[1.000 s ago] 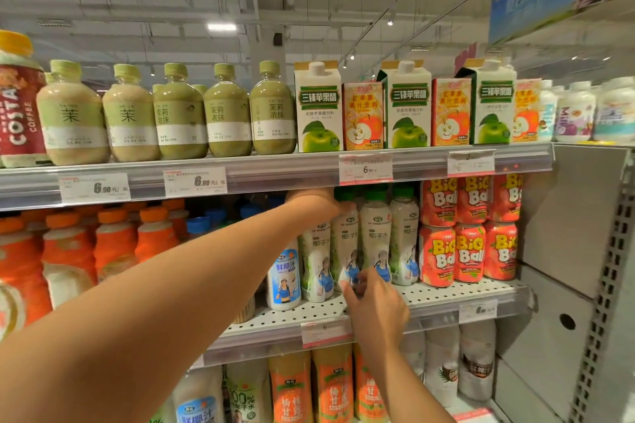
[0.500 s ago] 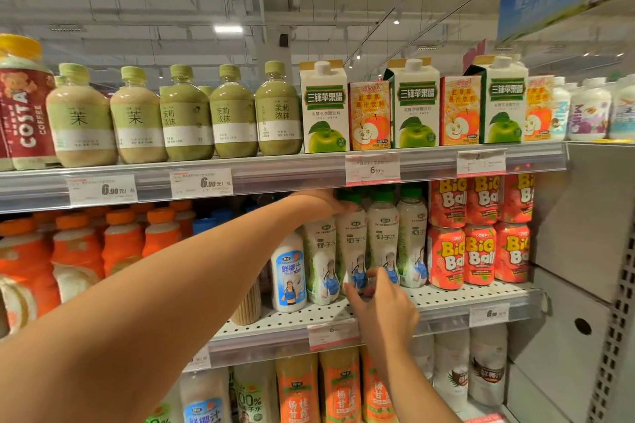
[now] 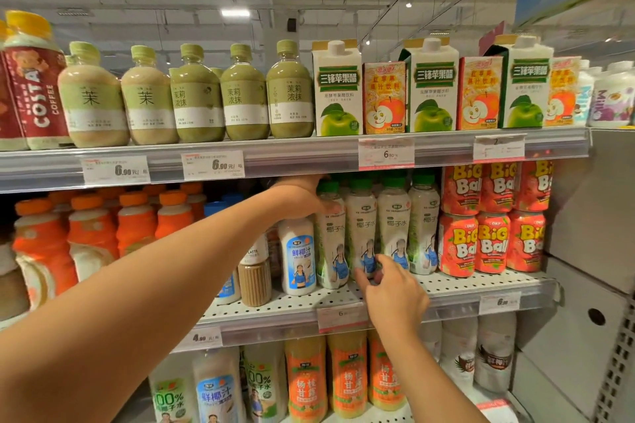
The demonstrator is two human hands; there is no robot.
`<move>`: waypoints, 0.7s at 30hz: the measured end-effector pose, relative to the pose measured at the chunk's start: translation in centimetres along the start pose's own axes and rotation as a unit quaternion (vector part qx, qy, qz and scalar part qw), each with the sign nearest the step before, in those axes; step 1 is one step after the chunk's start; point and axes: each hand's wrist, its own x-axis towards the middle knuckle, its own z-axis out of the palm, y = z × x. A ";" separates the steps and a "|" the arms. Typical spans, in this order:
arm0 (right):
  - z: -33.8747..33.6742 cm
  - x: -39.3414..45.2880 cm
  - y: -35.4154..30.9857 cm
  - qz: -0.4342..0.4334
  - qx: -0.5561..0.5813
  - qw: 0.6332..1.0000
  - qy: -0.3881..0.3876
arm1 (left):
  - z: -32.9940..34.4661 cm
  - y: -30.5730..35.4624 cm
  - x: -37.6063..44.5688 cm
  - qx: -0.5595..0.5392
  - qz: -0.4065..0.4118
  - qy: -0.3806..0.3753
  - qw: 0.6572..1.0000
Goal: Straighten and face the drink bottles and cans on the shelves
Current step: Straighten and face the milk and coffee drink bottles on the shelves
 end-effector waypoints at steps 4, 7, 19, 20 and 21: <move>-0.2 0.0 -0.1 -0.005 0.005 1.000 0.016 | 0.4 0.4 0.1 0.037 0.006 0.023 0.999; -0.3 -0.1 -0.1 -0.008 0.010 1.000 0.016 | 0.5 0.7 -0.1 0.046 0.005 0.029 0.999; -0.8 -0.2 0.2 -0.005 0.031 0.999 -0.030 | -1.3 -2.6 -9.5 0.093 0.063 0.169 0.979; -0.9 -0.3 0.1 -0.005 0.033 0.999 -0.035 | -1.4 -3.2 -11.1 0.102 0.081 0.184 0.974; -1.1 -0.3 0.0 -0.001 0.037 0.999 -0.038 | -1.3 -4.1 -12.8 0.104 0.093 0.203 0.969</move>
